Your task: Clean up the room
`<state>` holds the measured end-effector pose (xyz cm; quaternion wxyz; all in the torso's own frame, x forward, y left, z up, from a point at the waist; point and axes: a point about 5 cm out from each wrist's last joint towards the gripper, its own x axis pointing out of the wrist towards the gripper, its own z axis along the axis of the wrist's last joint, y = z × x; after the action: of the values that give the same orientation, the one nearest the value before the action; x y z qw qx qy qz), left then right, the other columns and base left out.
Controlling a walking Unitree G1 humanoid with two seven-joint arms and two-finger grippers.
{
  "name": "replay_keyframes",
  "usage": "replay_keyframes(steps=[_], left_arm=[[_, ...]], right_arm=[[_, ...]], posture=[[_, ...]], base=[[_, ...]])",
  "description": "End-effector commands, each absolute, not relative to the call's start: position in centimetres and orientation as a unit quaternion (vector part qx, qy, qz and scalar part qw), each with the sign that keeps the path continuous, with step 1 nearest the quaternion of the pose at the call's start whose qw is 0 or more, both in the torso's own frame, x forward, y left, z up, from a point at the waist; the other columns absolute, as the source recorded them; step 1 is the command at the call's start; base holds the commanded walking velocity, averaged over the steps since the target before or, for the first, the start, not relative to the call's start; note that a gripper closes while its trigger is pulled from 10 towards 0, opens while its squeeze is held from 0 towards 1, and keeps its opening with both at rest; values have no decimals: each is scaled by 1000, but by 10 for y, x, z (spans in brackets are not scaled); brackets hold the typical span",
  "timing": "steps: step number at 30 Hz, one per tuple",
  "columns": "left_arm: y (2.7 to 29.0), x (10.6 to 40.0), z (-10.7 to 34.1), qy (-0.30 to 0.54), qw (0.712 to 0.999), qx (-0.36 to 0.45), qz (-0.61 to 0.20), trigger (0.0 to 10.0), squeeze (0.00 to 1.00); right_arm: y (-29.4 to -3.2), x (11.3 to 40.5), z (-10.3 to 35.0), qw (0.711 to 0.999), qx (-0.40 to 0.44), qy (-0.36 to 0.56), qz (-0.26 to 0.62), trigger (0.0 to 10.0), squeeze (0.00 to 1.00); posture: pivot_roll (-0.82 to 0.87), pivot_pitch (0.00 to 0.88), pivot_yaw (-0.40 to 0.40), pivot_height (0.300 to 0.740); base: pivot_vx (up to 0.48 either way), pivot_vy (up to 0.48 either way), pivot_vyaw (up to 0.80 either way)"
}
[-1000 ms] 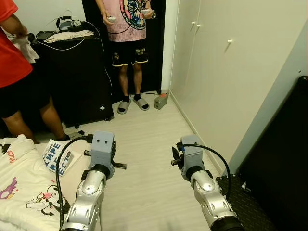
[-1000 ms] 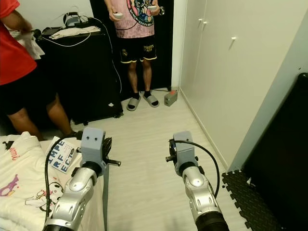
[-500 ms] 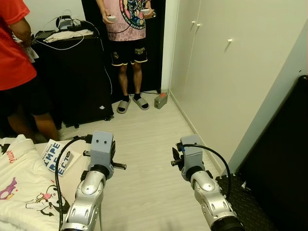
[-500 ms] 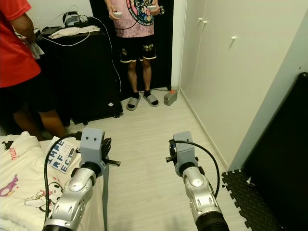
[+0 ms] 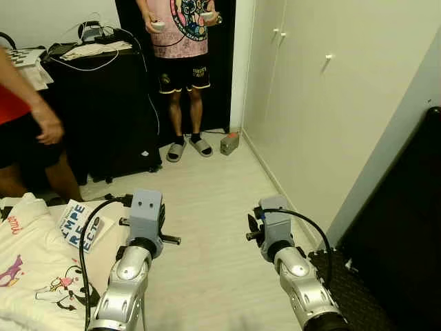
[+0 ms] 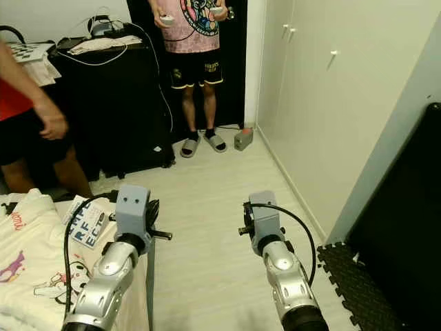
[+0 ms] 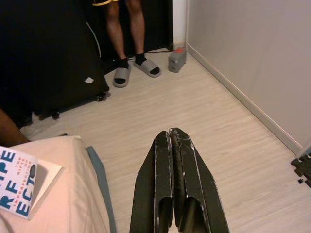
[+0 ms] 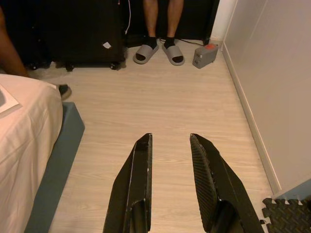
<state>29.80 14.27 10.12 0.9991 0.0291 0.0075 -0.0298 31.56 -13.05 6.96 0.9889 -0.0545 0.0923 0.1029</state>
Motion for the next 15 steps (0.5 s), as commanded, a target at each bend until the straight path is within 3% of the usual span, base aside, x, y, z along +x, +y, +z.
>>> replay_keyframes(steps=[1,15], left_arm=[[147,296,99,12,999,32,-21,10000,0],[157,296,91,49,998,25,8,10000,0]], right_arm=[[-128,316,69,988,-49,99,107,10000,0],[-128,319,72,990,-44,99,94,10000,0]], posture=[[-50,78,9,740],[-37,77,22,740]], base=[[0,0,0],[0,0,0]])
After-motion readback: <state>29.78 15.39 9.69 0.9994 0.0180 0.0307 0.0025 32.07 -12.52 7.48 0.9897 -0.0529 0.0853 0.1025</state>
